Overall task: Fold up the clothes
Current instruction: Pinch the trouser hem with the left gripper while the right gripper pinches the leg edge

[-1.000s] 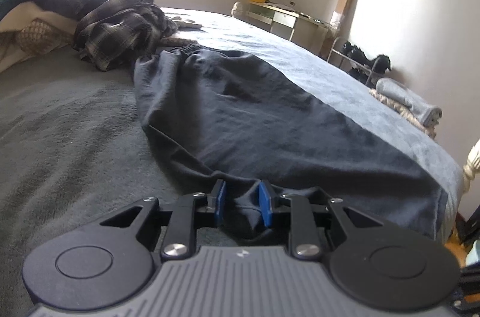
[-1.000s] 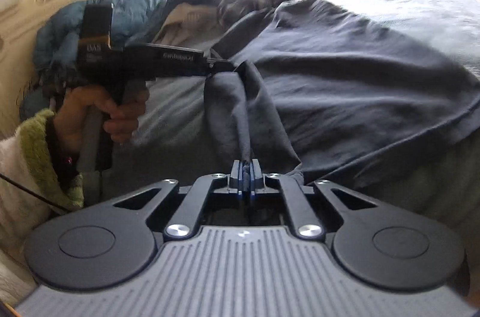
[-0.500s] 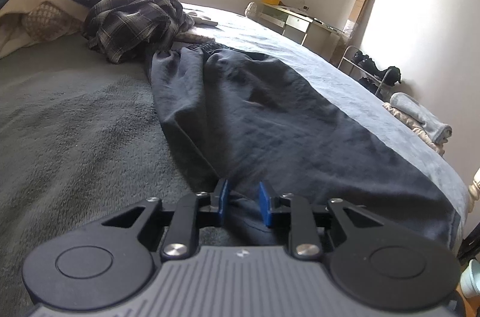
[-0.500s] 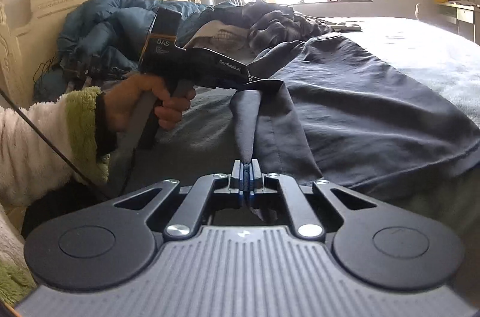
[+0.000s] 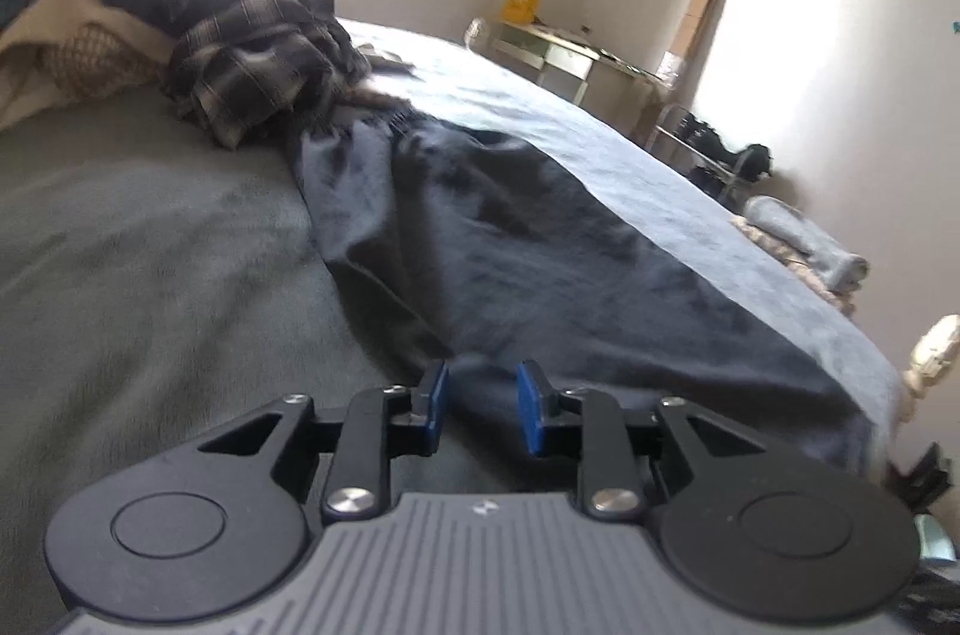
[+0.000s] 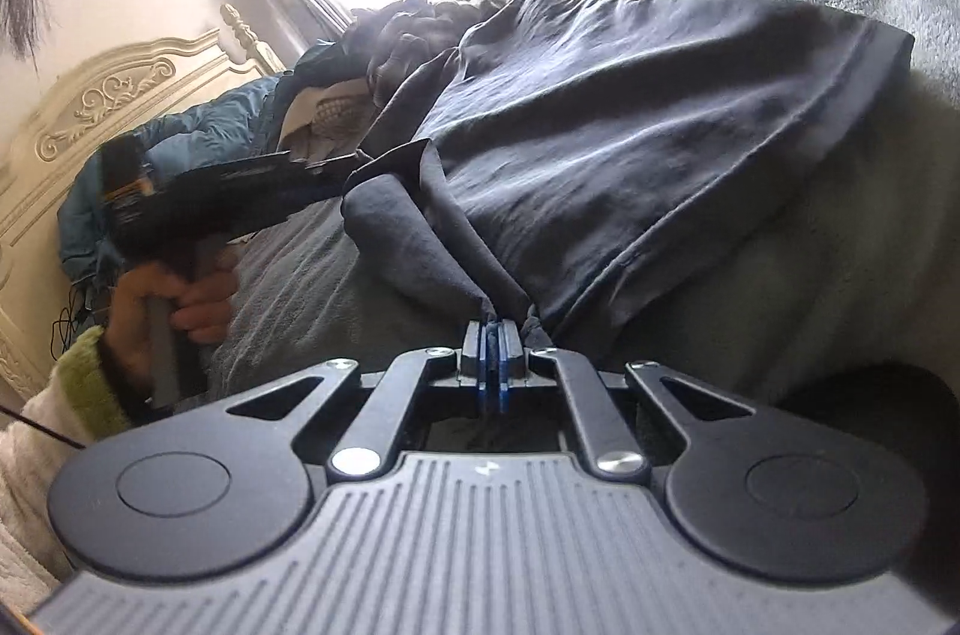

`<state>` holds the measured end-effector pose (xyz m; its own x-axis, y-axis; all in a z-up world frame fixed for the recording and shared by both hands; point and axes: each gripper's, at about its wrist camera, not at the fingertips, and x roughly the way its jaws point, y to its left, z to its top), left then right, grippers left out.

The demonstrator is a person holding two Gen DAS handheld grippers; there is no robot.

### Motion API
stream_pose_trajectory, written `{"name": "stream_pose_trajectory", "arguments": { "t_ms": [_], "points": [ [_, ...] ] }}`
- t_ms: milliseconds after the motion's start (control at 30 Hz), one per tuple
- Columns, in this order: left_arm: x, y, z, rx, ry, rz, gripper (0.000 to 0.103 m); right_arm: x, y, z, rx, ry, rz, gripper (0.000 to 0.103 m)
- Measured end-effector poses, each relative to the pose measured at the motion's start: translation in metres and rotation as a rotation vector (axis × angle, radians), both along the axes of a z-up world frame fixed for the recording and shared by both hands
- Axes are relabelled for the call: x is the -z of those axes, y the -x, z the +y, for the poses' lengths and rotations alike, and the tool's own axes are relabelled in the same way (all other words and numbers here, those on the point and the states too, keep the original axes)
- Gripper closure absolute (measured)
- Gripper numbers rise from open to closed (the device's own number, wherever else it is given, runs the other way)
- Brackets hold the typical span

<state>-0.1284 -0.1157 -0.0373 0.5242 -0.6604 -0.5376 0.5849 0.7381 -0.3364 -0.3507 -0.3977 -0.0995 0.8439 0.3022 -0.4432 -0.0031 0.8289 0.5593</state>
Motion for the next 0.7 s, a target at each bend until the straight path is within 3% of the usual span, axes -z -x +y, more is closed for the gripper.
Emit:
{"name": "stream_pose_trajectory", "arguments": {
  "t_ms": [133,300,533,700],
  "points": [
    [-0.004,0.007,-0.005,0.068,-0.005,0.06,0.077,-0.001,0.001,0.001,-0.007,0.015,-0.002,0.101],
    [-0.005,0.014,-0.03,0.102,-0.099,0.014,0.078,-0.002,0.001,0.003,-0.008,0.025,-0.008,0.101],
    [-0.019,0.018,-0.027,0.136,-0.038,0.05,0.074,0.0,0.004,0.0,-0.012,0.009,-0.018,0.101],
    [-0.011,0.017,-0.039,0.124,-0.11,0.051,0.078,0.0,0.006,0.0,-0.019,0.015,-0.025,0.101]
  ]
}}
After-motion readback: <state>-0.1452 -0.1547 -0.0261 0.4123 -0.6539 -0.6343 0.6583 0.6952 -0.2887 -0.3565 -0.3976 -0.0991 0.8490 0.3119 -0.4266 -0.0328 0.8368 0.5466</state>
